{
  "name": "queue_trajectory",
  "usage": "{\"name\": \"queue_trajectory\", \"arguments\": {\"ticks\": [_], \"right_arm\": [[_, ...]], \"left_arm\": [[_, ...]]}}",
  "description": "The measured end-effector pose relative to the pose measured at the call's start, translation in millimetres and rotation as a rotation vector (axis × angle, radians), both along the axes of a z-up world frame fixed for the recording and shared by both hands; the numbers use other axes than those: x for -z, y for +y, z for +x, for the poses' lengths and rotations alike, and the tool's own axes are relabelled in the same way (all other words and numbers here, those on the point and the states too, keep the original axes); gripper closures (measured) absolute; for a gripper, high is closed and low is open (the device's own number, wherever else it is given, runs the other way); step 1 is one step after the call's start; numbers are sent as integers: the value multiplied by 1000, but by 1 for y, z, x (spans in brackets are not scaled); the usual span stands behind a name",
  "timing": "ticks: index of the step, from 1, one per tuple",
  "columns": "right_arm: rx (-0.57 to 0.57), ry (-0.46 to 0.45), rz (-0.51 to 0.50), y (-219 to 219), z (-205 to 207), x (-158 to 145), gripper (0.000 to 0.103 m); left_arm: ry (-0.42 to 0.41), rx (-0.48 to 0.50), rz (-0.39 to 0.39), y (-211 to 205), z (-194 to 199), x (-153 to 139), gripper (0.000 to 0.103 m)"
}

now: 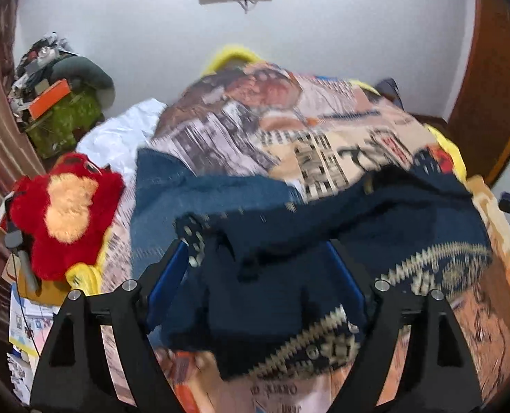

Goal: Fold large clothes

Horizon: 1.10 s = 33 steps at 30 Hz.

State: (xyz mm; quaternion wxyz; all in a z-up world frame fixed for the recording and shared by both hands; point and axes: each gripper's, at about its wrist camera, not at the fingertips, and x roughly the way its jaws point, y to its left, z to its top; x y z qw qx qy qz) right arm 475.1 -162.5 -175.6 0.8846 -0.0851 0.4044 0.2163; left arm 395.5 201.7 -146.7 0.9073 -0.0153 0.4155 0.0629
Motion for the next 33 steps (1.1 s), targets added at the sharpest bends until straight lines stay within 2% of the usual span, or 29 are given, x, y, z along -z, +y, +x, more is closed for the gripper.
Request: {"name": "queue_trajectory", "arguments": {"ticks": [4, 8, 11, 16, 18, 20, 23, 25, 28, 33], "right_arm": [[-55, 30, 17, 31, -7, 17, 91], [-81, 71, -2, 61, 5, 44, 91], [-68, 89, -27, 75, 27, 62, 91], [-30, 61, -30, 89, 77, 71, 91], [-2, 41, -52, 95, 102, 68, 91], [29, 37, -68, 100, 122, 62, 91], [122, -51, -94, 103, 134, 38, 91], [121, -69, -48, 101, 132, 18, 91], [47, -49, 47, 99, 114, -7, 91], [-92, -58, 46, 113, 57, -24, 91]], "left_arm": [[63, 28, 0, -15, 1, 37, 22], [126, 27, 24, -19, 24, 77, 22], [116, -3, 56, -11, 49, 85, 22], [80, -62, 41, 17, 94, 73, 22], [71, -97, 86, 27, 110, 66, 22], [68, -138, 116, 36, 121, 59, 22], [45, -172, 92, 50, 125, 43, 22], [17, -156, 63, 49, 117, 30, 22], [-10, -96, 59, 32, 98, 15, 22], [-31, 38, 66, -17, 65, 2, 22]]}}
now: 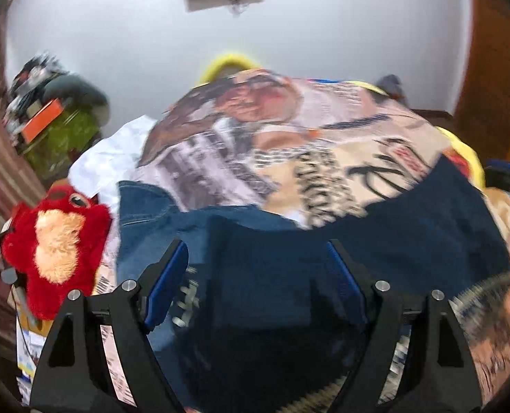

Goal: Fold large clothes

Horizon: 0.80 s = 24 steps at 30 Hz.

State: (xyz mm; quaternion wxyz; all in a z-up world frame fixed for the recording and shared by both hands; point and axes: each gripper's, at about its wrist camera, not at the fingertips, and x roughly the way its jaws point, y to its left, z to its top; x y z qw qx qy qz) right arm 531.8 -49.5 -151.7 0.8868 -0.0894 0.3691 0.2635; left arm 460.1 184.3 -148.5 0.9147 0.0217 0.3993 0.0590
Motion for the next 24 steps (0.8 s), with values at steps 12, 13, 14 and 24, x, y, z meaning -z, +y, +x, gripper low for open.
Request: {"name": "queue_trajectory", "arguments": {"ticks": [12, 13, 14, 24], "right_arm": [[-67, 54, -285, 20, -67, 98, 89], [-62, 30, -304, 15, -67, 104, 87], [-44, -1, -324, 10, -68, 107, 72], [199, 216, -67, -98, -35, 119, 0]], "left_arm": [[158, 66, -65, -55, -29, 83, 16], [159, 58, -71, -53, -30, 89, 16], [156, 51, -81, -50, -32, 94, 15], [80, -83, -63, -5, -80, 97, 14]]}}
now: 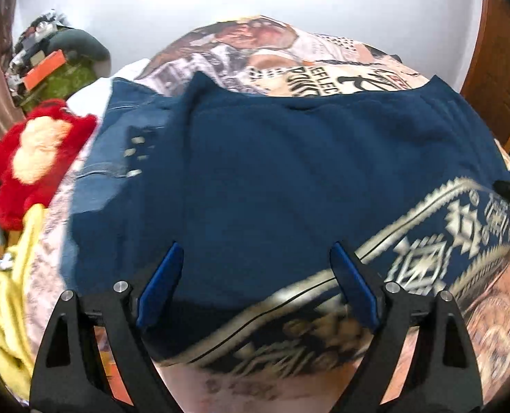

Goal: Fold large clothes

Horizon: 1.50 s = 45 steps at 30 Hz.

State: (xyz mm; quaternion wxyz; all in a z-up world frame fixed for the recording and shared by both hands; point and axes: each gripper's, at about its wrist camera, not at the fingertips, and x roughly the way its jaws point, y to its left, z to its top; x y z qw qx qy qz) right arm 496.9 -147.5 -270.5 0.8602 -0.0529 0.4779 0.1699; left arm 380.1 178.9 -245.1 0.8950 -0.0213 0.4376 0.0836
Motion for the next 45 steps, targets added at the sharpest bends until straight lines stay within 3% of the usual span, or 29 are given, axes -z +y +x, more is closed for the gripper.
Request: {"name": "queue_trajectory", "arguments": {"ticks": [5, 7, 11, 16, 20, 24, 28, 34, 39, 43, 45], "right_arm": [[83, 56, 45, -50, -5, 5, 0], [102, 60, 29, -62, -12, 3, 0], [109, 13, -19, -75, -27, -10, 0], [77, -49, 1, -72, -46, -39, 0], [11, -108, 29, -51, -62, -62, 0], [-71, -138, 40, -14, -71, -69, 0], [-144, -111, 16, 26, -71, -54, 0], [-220, -77, -76, 72, -61, -16, 0], [-235, -61, -61, 81, -53, -3, 0], [-232, -20, -17, 76, -43, 0, 0], [-232, -16, -17, 76, -43, -1, 0]], "left_arm": [[51, -57, 177, 16, -24, 3, 14], [82, -99, 158, 30, -37, 10, 14], [81, -210, 6, 60, -71, 16, 14], [33, -302, -204, 78, -109, 17, 14], [14, -333, -398, 77, -125, 25, 14], [33, -266, -559, 55, -112, 41, 14], [1, -205, -570, 35, -91, 42, 14], [-35, -98, -778, 30, -45, 56, 14], [-101, -89, -811, 39, -18, 56, 15], [-142, -159, -883, 51, -13, 55, 26], [-173, -200, -927, 56, -21, 53, 42]]}}
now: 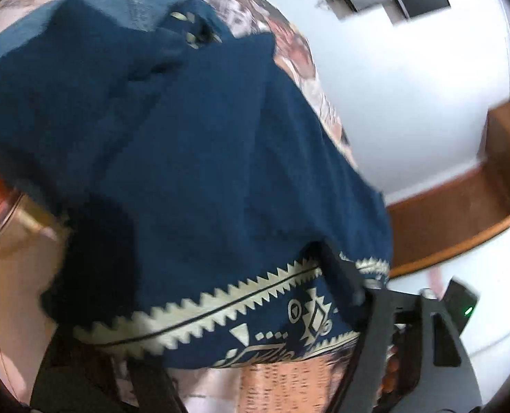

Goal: Fold large clothes

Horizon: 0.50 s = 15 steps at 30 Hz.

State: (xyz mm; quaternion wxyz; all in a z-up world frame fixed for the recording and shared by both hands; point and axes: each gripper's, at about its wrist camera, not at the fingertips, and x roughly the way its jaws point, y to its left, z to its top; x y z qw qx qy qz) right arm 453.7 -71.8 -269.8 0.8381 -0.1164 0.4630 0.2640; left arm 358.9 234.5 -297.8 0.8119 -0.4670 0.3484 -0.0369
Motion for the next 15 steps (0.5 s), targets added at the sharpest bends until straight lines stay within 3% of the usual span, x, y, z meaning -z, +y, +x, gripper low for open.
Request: {"name": "queue_trajectory", "arguments": {"ticks": [2, 9, 11, 15], "right_arm": [[0, -6, -13, 0, -1, -1, 0], [14, -8, -27, -2, -6, -1, 0], [22, -2, -24, -3, -6, -1, 0], [25, -1, -27, -4, -8, -1, 0]], "left_arm": [[-9, -14, 21, 1, -9, -9, 49], [-62, -38, 265, -15, -18, -68, 49], [-28, -40, 274, -13, -6, -62, 49], [30, -93, 196, 1, 4, -30, 49]]}}
